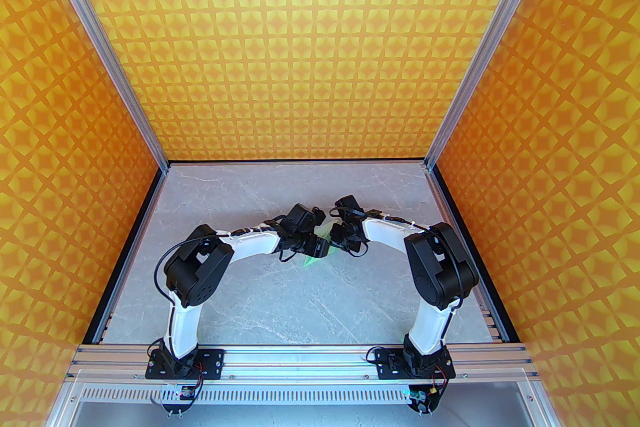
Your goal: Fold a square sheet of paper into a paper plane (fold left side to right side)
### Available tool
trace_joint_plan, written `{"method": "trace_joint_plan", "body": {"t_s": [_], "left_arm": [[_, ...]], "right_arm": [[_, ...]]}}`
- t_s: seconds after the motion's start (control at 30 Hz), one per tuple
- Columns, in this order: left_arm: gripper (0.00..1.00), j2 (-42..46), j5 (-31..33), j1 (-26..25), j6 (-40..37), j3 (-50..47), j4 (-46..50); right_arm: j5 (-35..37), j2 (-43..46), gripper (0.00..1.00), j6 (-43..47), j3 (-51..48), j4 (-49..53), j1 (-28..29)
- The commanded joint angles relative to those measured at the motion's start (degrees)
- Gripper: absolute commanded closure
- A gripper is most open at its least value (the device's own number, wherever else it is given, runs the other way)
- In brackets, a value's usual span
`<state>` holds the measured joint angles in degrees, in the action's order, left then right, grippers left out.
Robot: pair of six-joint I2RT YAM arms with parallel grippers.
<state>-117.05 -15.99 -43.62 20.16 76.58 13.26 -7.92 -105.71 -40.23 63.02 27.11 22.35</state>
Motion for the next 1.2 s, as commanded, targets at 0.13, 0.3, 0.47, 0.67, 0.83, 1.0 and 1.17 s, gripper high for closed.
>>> {"method": "trace_joint_plan", "body": {"t_s": [0.13,0.3,0.47,0.67,0.83,1.0,1.17], "left_arm": [[0.62,-3.2,7.7,-1.4,-4.4,4.5,6.0],[0.67,-5.4,10.2,-2.7,-6.3,7.6,8.2],[0.76,-6.4,12.0,-3.1,-6.9,8.9,9.6],[0.92,-4.4,13.5,-3.1,-6.5,8.7,9.8],[0.95,-0.3,17.6,-3.0,-5.5,7.5,11.1],[0.99,4.1,21.1,-1.0,-3.4,5.1,13.6],[1.00,8.4,24.8,3.4,-1.6,1.6,15.7]], "right_arm": [[-1.0,-0.6,0.83,-0.6,-1.6,-2.6,0.0],[-1.1,-0.5,0.83,-0.6,-1.6,-2.5,0.0],[-1.1,0.4,0.82,-0.6,-2.0,-2.9,-0.2],[-0.5,6.1,0.64,0.1,-2.7,-3.4,-1.4],[-0.3,13.2,0.44,1.8,-3.4,-2.9,-4.9],[-2.0,18.1,0.04,3.2,-4.6,-3.3,-7.9],[-4.0,20.0,0.01,4.6,-5.0,-3.5,-8.1]]}}
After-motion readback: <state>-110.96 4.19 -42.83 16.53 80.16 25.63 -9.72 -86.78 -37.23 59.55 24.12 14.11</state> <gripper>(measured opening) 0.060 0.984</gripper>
